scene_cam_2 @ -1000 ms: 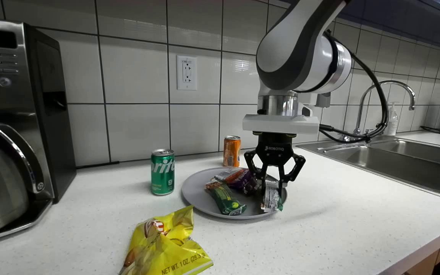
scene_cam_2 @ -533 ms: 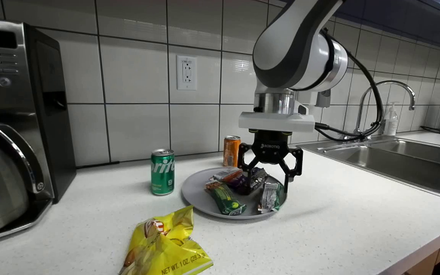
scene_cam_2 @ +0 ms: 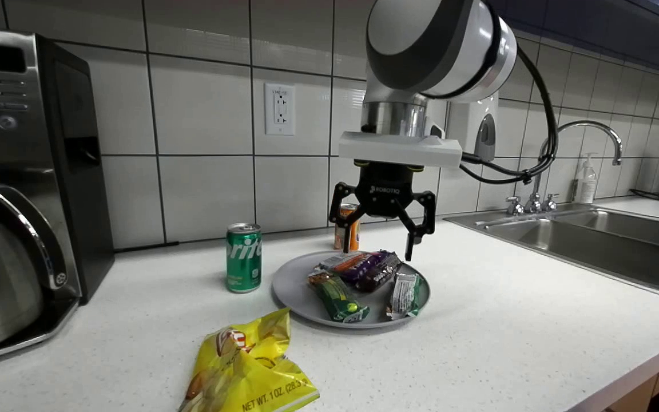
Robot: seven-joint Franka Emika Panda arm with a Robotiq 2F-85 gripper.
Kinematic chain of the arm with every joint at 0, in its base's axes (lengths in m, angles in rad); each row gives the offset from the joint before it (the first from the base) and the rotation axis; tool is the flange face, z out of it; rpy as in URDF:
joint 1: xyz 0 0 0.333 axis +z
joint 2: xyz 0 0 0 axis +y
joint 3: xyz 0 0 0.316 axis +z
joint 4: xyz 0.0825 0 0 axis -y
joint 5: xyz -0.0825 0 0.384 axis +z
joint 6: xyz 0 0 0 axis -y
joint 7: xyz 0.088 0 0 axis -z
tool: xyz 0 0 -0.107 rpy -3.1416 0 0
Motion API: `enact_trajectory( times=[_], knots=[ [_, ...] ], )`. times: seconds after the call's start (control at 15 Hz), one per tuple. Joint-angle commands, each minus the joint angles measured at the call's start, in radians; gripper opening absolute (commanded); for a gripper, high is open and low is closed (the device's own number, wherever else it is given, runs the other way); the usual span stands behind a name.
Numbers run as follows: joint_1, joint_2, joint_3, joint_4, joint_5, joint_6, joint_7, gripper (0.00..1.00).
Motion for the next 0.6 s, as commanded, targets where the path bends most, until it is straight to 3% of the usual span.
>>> enact_trajectory(
  times=[0.0, 0.53],
  knots=[
    [-0.002, -0.084, 0.022, -0.041, -0.039, -0.019, -0.037, 1.0],
    [-0.023, -0.199, 0.062, -0.081, -0.013, -0.155, -0.386, 1.0]
  ],
)
